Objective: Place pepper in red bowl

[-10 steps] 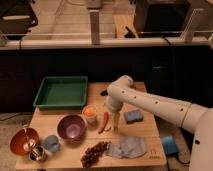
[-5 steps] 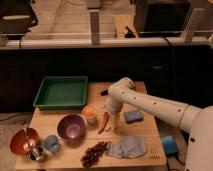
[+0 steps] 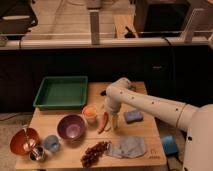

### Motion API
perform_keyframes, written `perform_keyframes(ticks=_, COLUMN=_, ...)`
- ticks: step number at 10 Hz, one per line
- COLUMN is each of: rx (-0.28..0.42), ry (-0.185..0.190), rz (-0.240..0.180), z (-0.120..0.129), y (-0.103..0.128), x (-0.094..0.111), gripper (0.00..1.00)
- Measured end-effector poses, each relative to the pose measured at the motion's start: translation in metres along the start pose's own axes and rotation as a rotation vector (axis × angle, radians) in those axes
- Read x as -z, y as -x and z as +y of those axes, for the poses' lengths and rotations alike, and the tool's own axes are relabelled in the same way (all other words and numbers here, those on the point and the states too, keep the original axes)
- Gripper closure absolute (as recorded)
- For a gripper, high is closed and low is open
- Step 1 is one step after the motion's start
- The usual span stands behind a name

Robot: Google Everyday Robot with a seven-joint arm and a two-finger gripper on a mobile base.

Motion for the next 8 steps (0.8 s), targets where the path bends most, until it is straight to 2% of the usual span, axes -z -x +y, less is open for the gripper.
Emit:
perform_keyframes(ticks=6, rx=-0.03, ry=0.019, rz=0.009, z=-0.005, y=0.004, x=-0.003, gripper=0.2)
perform_keyframes(ticks=8, rx=-0.036, ry=0.026, rz=0.006, z=-0.007, y=0.005, x=-0.009, gripper=0.29)
